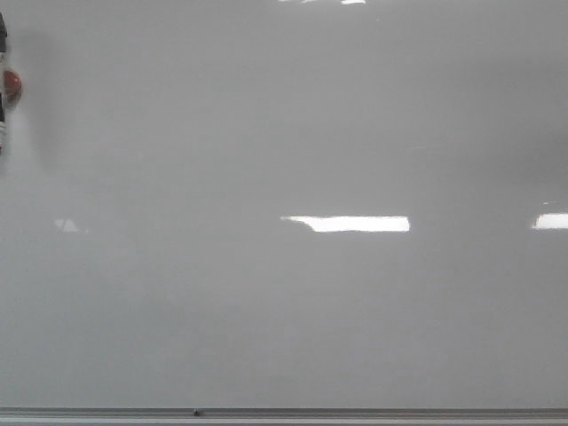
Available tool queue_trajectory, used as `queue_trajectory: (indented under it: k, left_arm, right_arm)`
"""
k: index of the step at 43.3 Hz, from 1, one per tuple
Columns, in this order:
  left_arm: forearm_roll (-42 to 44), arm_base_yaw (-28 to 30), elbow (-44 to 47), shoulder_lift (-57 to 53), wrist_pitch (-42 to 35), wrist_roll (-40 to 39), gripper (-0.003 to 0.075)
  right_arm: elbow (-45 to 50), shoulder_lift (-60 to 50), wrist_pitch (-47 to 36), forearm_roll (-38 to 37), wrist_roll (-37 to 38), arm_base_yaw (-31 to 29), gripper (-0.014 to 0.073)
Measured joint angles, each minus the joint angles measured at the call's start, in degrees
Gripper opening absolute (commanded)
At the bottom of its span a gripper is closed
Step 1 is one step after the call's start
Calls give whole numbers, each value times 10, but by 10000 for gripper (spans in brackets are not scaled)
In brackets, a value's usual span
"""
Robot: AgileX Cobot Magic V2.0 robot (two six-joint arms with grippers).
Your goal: Write number 8 on whiteboard
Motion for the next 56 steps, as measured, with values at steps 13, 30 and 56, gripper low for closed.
queue_trajectory:
  k: [13,30,56]
  left_arm:
    - [6,0,0,3,1,0,10]
    - [50,0,0,73,40,0,545]
    - [49,-61,-71,331,-23,1,545]
  right_arm:
    - [13,7,1,0,0,0,178]
    - [14,7,-5,0,0,0,607]
    - [14,7,-17,0,0,0,607]
